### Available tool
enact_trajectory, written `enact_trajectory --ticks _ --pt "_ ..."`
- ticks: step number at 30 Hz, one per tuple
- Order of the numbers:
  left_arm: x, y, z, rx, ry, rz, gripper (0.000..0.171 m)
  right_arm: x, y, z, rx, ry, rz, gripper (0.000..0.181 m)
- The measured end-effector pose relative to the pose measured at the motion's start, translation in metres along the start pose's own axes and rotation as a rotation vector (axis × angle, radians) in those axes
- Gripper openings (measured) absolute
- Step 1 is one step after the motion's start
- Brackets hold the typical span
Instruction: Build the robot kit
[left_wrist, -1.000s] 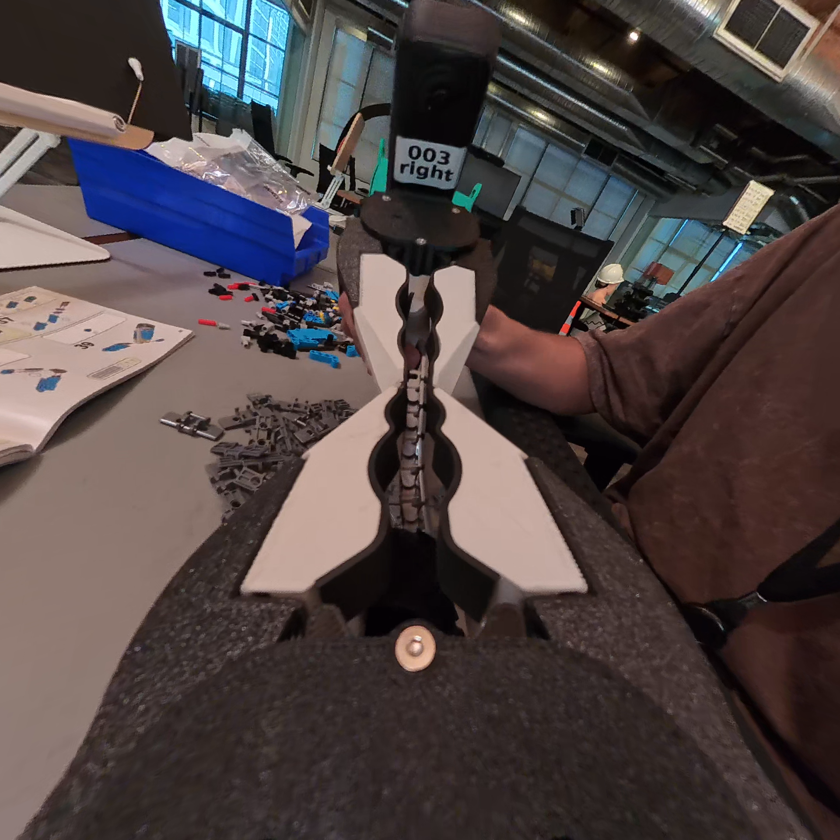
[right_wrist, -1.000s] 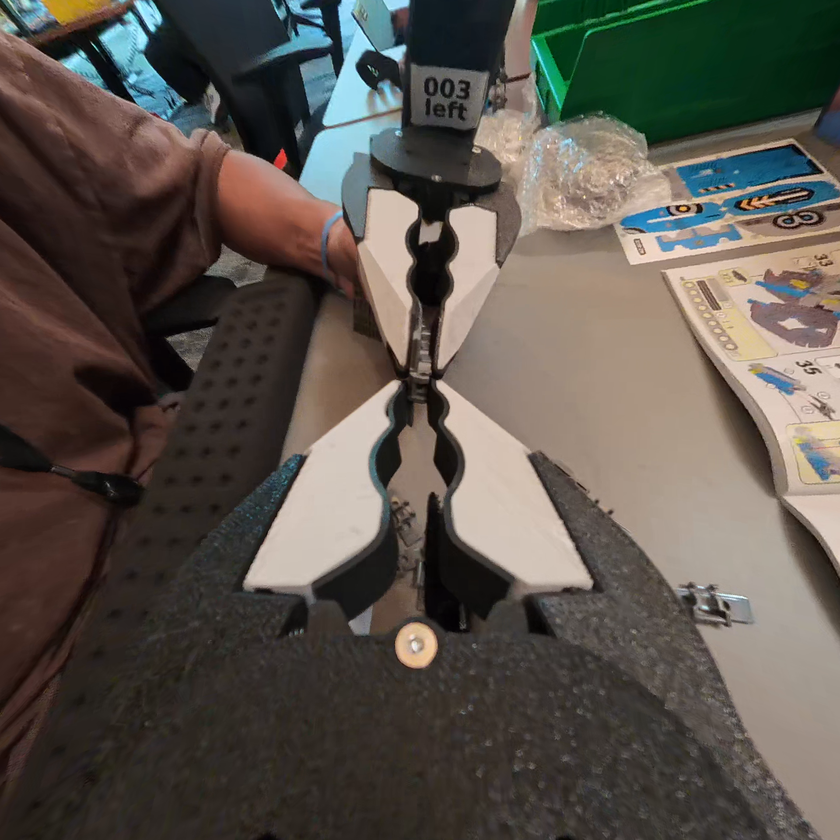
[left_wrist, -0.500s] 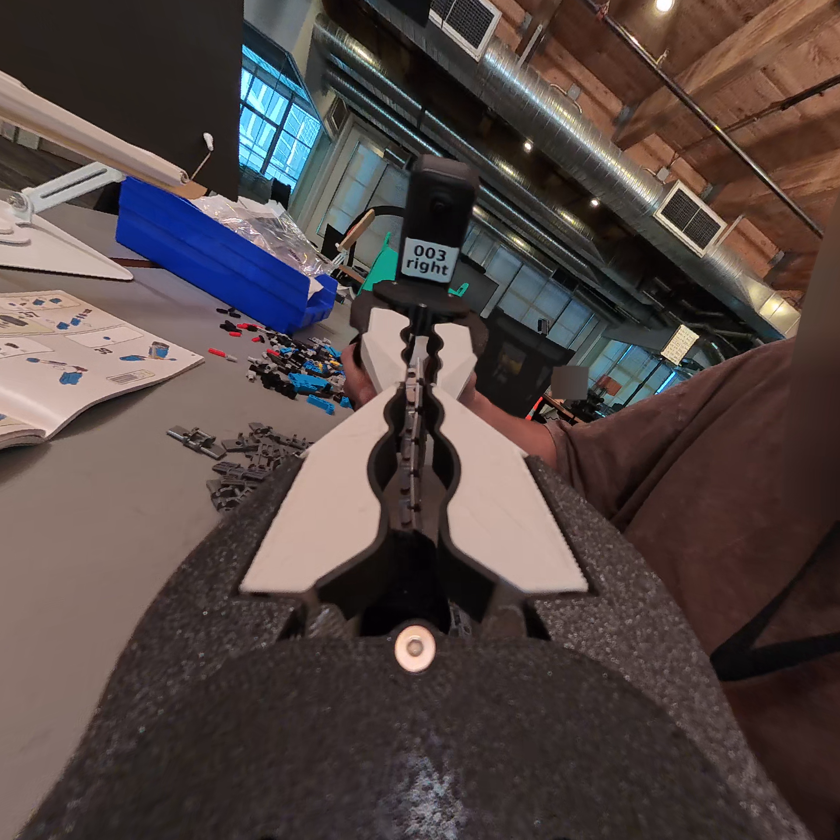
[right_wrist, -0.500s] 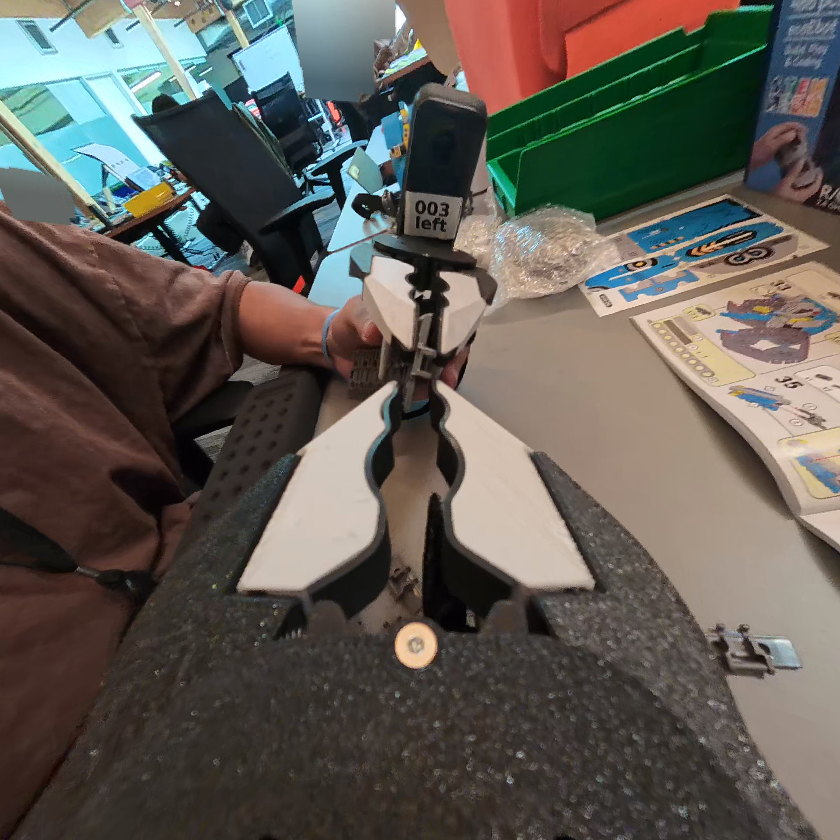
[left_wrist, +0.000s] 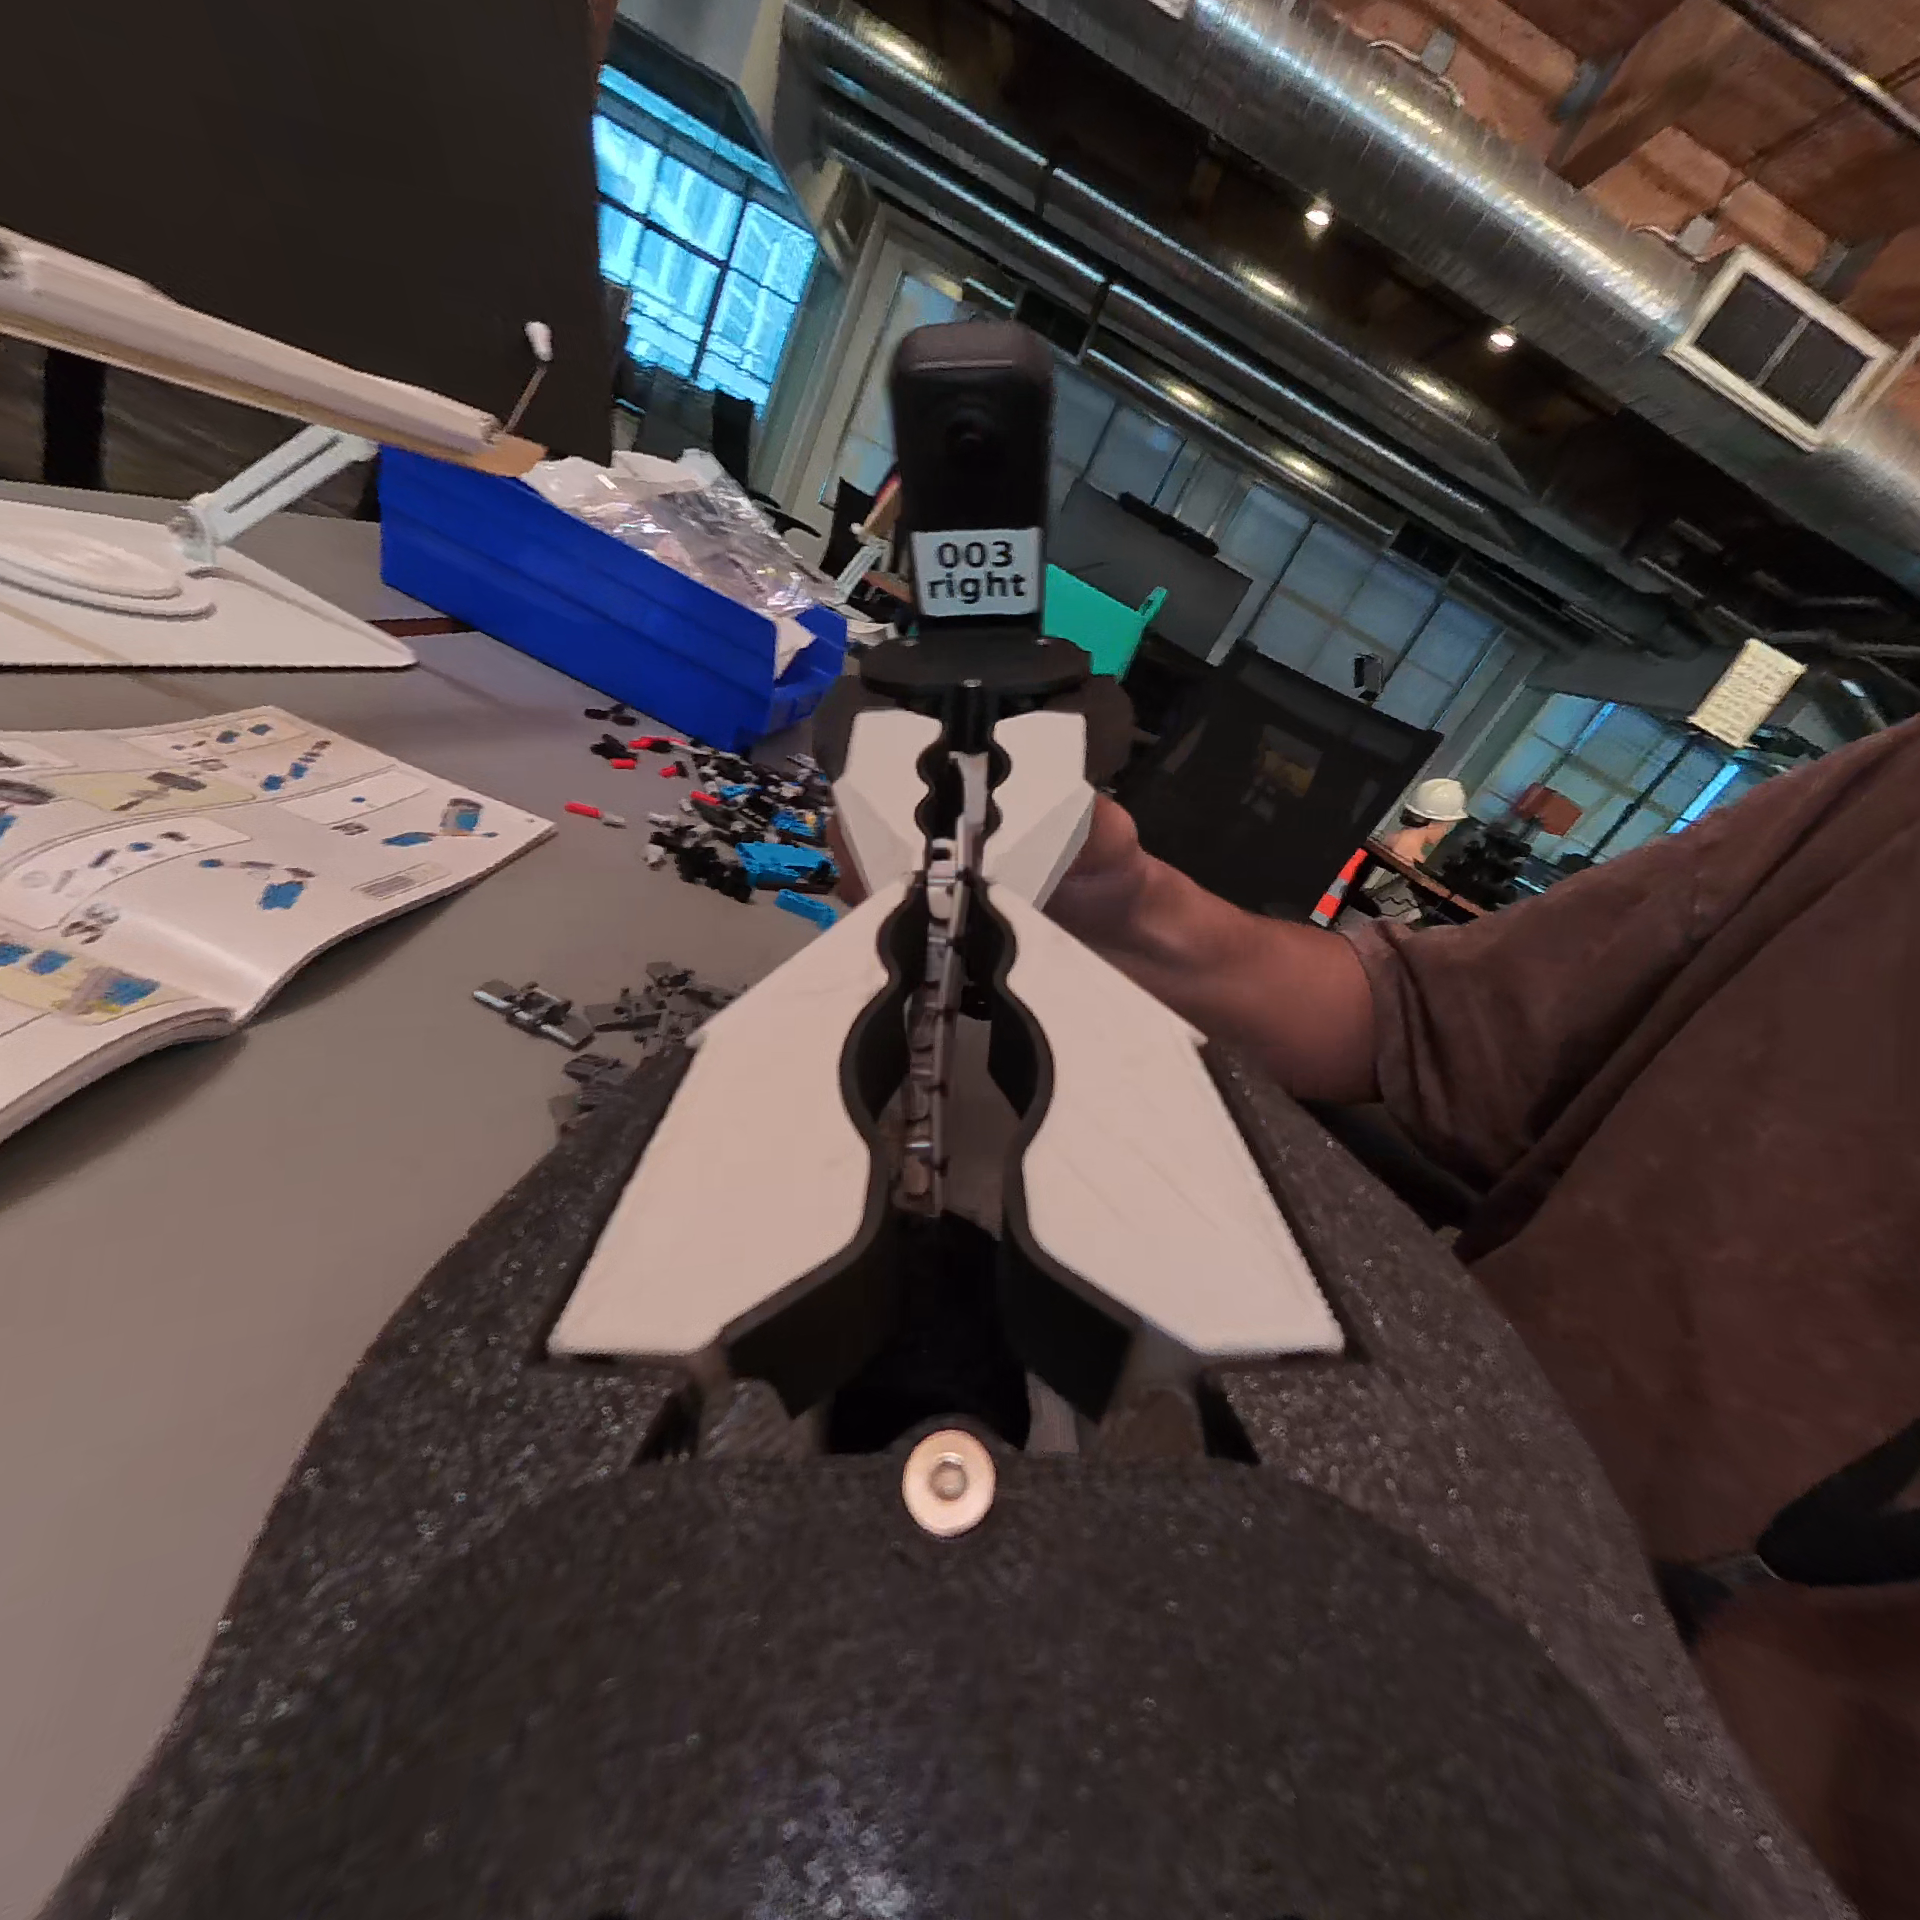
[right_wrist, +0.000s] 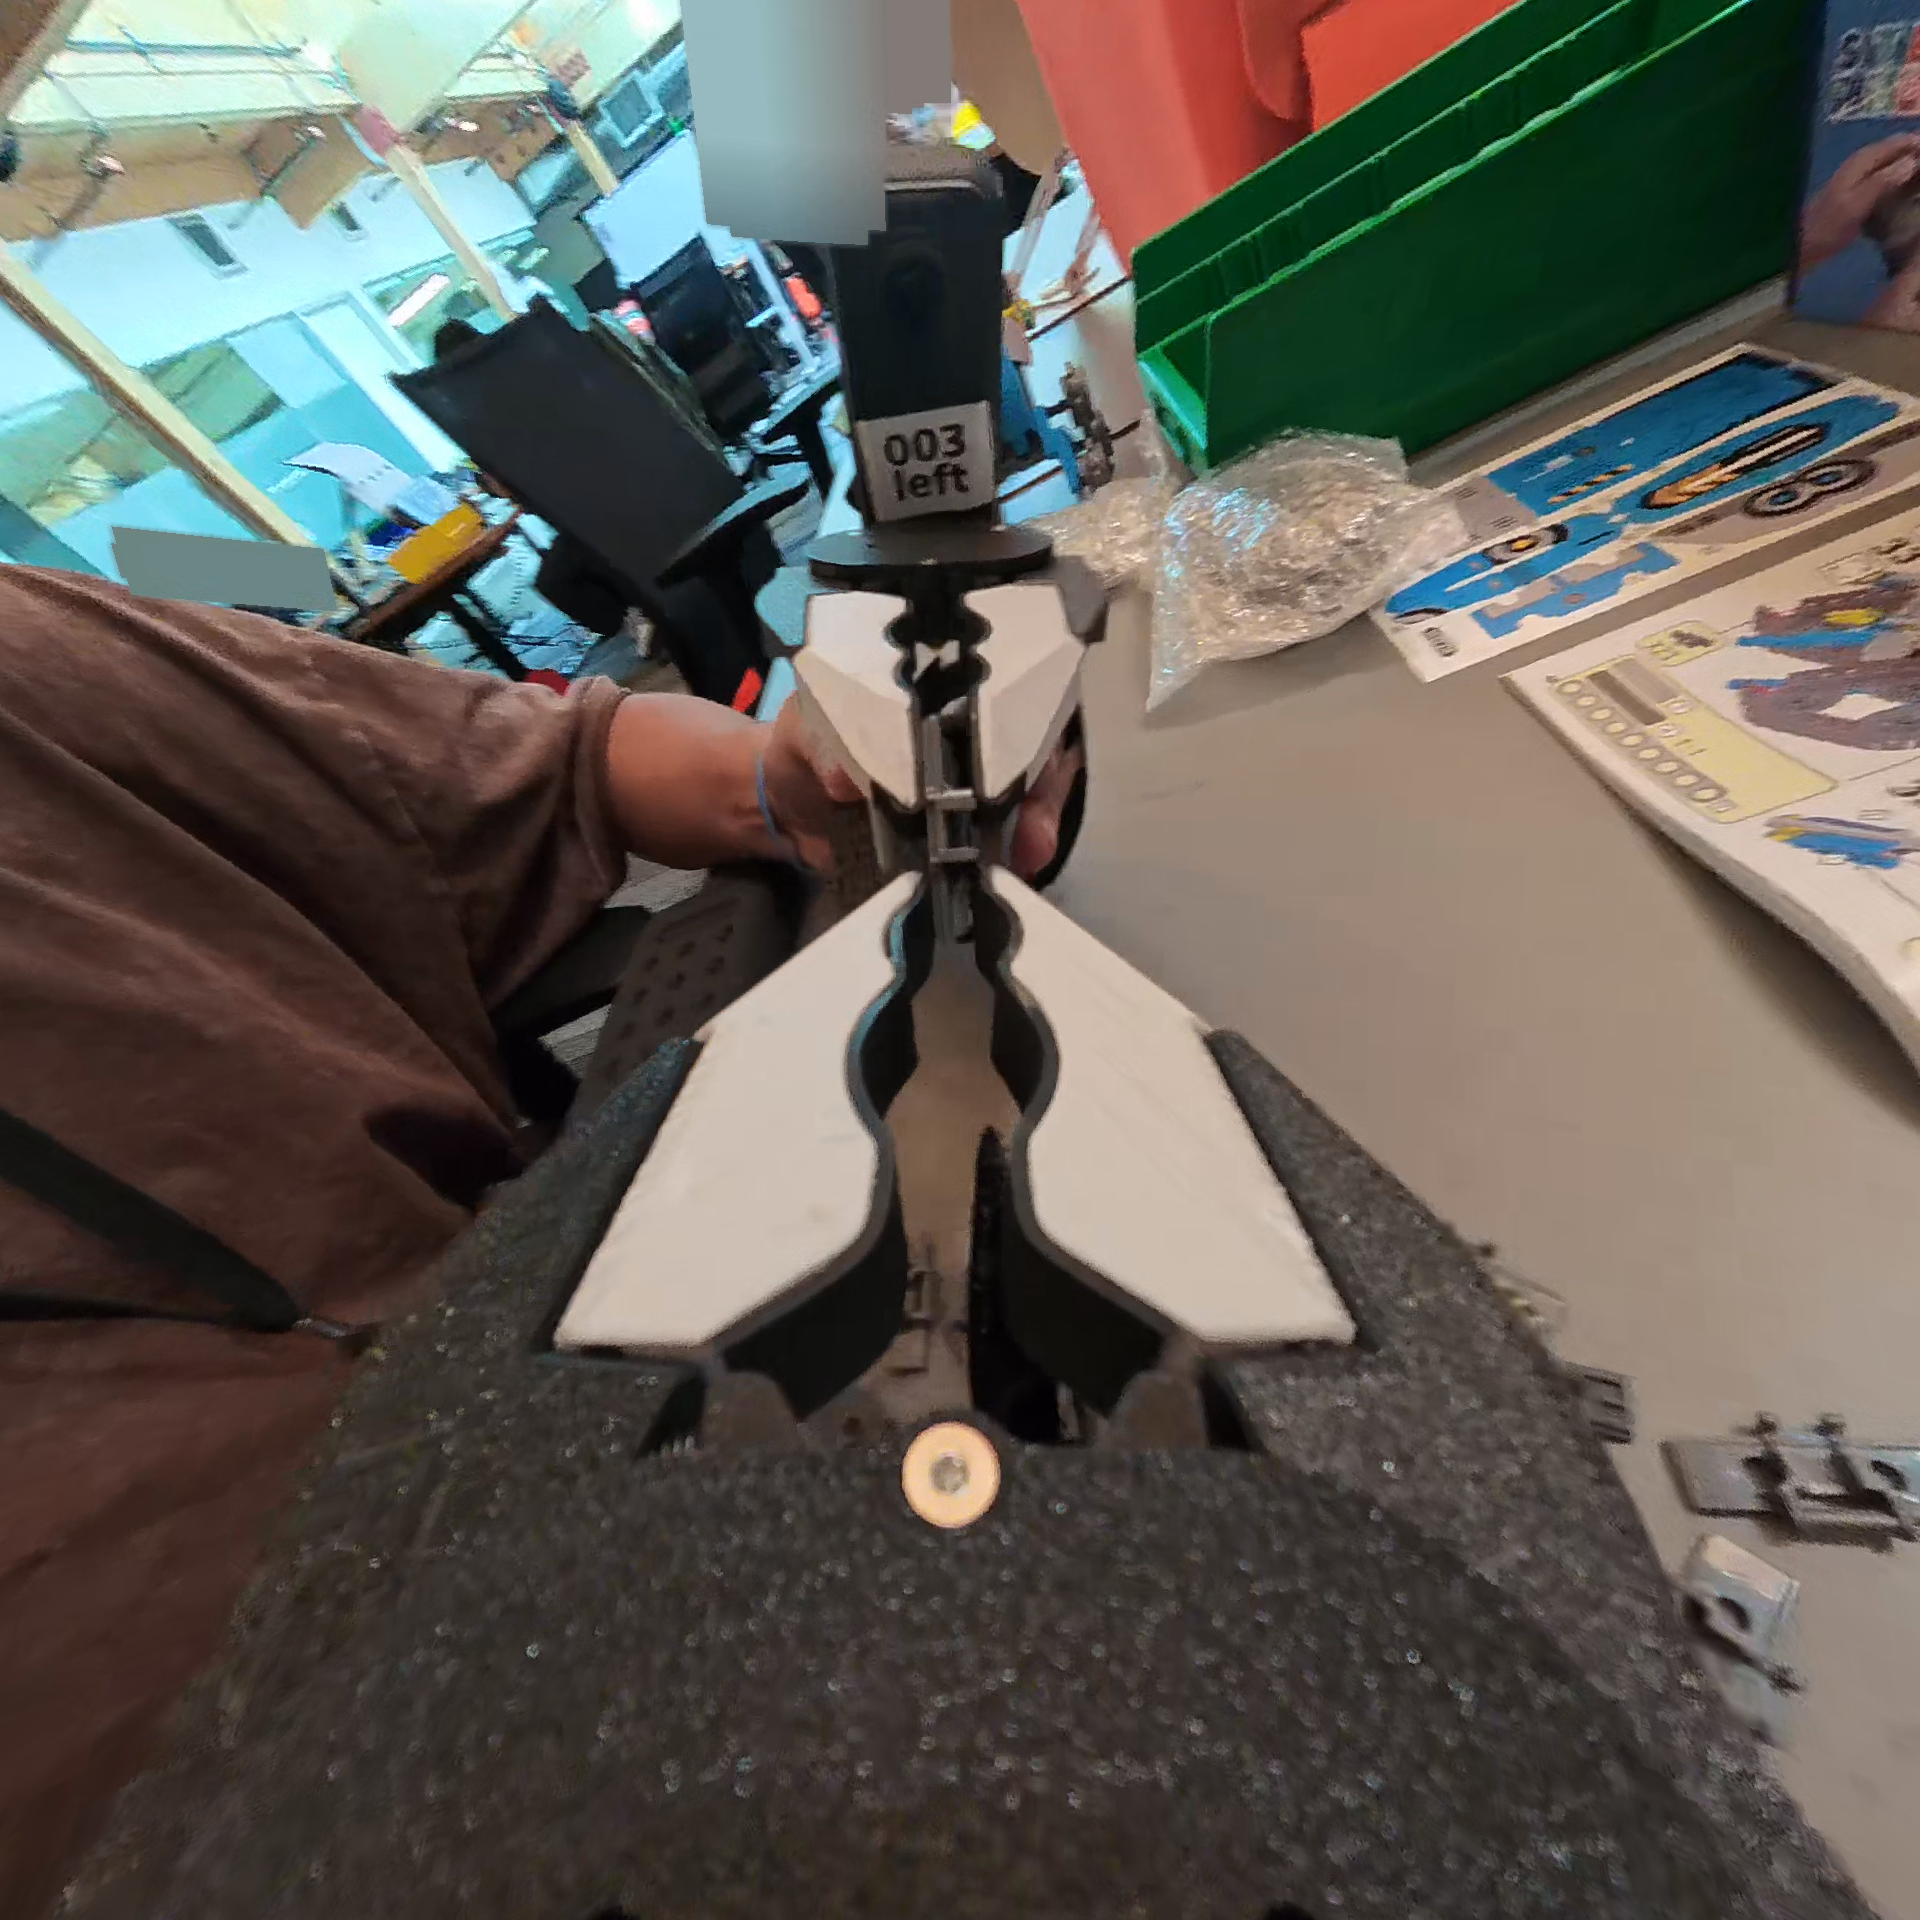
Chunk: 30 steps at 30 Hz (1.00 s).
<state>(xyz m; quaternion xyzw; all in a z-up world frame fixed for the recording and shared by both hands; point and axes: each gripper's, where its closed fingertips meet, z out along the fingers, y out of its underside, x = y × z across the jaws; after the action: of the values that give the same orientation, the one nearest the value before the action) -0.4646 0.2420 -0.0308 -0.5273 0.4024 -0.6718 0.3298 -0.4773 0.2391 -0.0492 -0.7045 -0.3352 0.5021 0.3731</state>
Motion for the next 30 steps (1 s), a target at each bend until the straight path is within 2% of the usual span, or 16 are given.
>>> enact_trajectory --ticks 3,5,7,10,14,18,22,25,30 --pt "-0.013 -0.002 -0.008 0.021 -0.017 -0.032 0.007 0.012 -0.002 0.001 0.031 0.07 -0.078 0.01" --pt "-0.023 -0.009 -0.017 0.043 -0.047 -0.02 0.007 0.024 -0.001 -0.003 0.048 0.127 -0.067 0.029" --pt "-0.034 -0.013 -0.025 0.021 -0.094 0.03 0.007 0.036 0.008 -0.007 0.022 0.173 -0.046 0.028" --pt "-0.042 -0.025 -0.038 0.001 -0.198 0.194 0.007 0.051 0.017 -0.015 -0.032 0.277 -0.114 0.022" --pt "-0.034 -0.049 -0.052 0.013 -0.312 0.424 0.007 0.063 0.019 -0.024 -0.087 0.397 -0.238 0.021" --pt "-0.033 -0.035 -0.042 -0.088 -0.379 0.635 0.007 0.07 0.055 -0.026 -0.314 0.424 -0.229 0.021" --pt "-0.015 0.004 -0.025 -0.242 -0.342 0.827 0.008 0.06 0.088 -0.028 -0.465 0.387 -0.211 0.026" --pt "-0.001 0.025 -0.026 -0.268 -0.325 0.9 0.007 0.058 0.096 -0.029 -0.488 0.417 -0.191 0.027" --pt "0.017 0.034 -0.024 -0.29 -0.233 0.914 0.007 0.057 0.095 -0.025 -0.504 0.447 -0.181 0.026"
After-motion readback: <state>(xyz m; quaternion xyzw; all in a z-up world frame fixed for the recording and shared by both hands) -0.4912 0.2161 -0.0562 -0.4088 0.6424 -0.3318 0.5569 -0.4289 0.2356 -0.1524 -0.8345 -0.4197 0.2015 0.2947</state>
